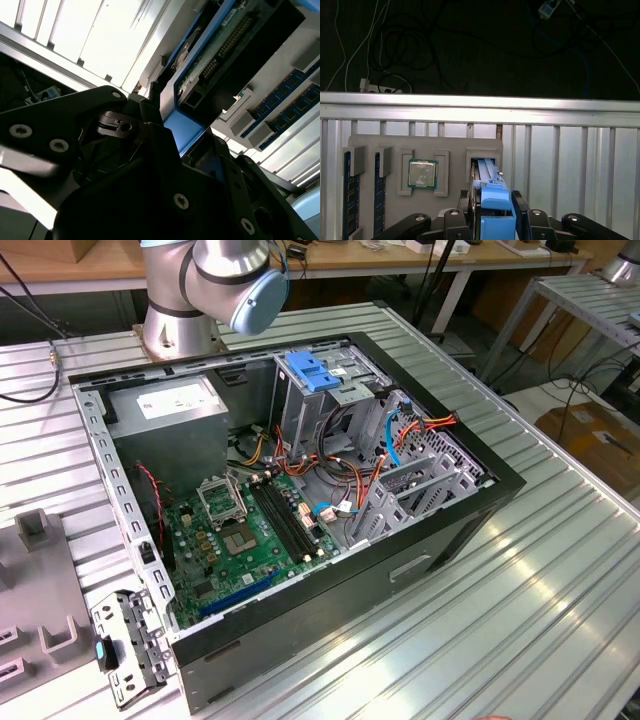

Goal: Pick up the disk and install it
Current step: 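Pick up the disk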

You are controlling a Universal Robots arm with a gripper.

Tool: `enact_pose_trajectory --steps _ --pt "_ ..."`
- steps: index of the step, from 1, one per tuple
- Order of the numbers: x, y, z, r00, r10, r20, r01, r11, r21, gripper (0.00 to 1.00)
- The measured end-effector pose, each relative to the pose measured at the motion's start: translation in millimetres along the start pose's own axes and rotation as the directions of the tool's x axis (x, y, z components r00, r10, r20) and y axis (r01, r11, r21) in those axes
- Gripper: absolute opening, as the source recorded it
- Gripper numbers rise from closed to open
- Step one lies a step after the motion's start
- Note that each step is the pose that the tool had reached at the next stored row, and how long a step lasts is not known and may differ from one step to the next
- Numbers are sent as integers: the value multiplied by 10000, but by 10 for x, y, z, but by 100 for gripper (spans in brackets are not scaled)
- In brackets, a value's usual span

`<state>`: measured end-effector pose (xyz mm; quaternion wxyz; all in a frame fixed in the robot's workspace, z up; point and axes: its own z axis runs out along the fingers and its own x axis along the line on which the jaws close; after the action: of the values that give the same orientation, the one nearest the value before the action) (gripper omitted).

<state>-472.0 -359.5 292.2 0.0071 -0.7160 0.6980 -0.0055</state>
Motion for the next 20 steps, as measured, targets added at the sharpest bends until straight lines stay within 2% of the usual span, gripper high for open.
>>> enact_pose_trajectory --steps 6,18,19,20 --pt "3 0 13 10000 0 -15 0 10000 33 45" --pt "8 0 14 10000 0 -15 0 10000 35 45" --pt "8 1 13 10000 0 -17 0 10000 32 44" --pt "8 0 13 10000 0 -16 0 10000 34 38"
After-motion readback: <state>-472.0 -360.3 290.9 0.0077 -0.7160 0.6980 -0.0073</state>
